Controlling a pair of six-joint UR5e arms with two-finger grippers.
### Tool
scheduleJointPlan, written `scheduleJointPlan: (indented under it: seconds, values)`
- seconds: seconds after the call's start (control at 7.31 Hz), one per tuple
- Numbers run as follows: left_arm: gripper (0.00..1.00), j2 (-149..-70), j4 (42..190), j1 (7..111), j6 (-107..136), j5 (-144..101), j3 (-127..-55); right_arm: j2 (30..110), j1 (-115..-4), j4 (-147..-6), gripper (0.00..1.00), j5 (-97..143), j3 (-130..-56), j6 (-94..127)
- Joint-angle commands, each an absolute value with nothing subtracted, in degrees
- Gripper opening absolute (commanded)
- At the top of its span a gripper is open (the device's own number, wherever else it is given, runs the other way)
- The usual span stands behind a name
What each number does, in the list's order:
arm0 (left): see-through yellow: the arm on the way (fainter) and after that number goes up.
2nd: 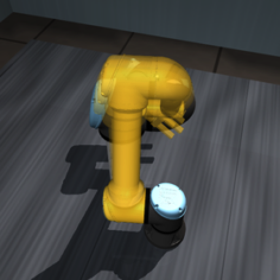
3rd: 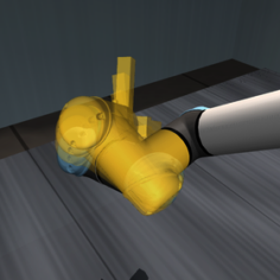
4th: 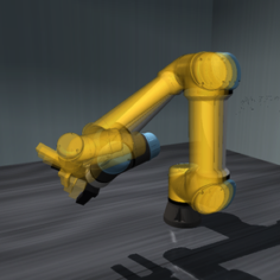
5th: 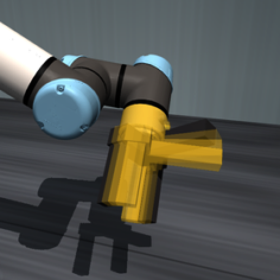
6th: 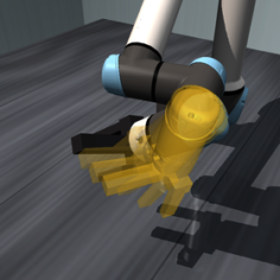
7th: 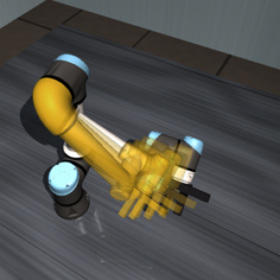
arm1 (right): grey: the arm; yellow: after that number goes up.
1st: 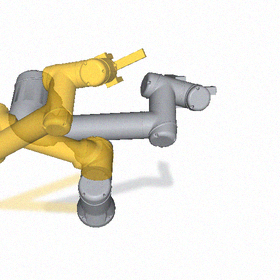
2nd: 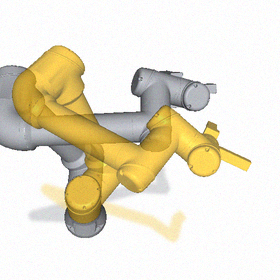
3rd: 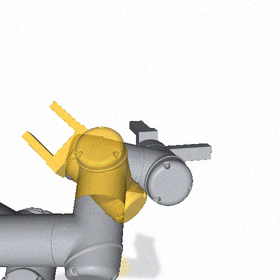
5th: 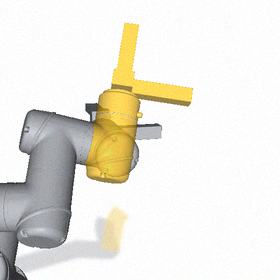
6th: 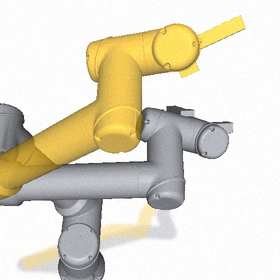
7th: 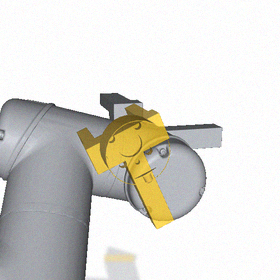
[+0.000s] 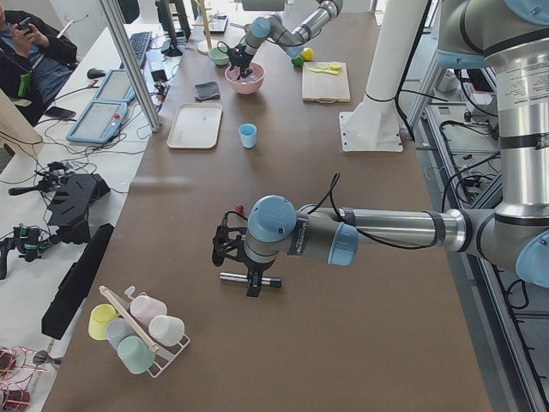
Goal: Mash ice and strawberries in cup
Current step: 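Lower the right gripper into the bowl and grasp another ice cube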
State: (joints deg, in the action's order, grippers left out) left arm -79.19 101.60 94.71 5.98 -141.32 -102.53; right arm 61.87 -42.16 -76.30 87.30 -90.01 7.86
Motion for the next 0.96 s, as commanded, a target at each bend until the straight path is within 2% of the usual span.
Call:
scheduleJointPlan:
  seconds: [0.0,0.14,0.55,0.82]
  values:
    - [0.99,-79.19,101.51,94.83,5.98,-141.33,-102.74,61.87,-42.01,-76.20,0.62,87.28,-89.12,8.08]
    - [0.99,-79.19,101.51,94.83,5.98,-141.33,-102.74,61.87,-41.92,-76.20,0.61,87.10,-88.95,8.26]
    - [0.99,-79.19,101.51,94.92,5.89,-141.33,-102.66,61.70,-41.75,-76.20,0.14,87.10,-88.95,8.53]
    - [0.99,-79.19,101.51,94.92,5.89,-141.33,-102.57,61.18,-41.92,-76.55,0.07,87.27,-89.64,8.53]
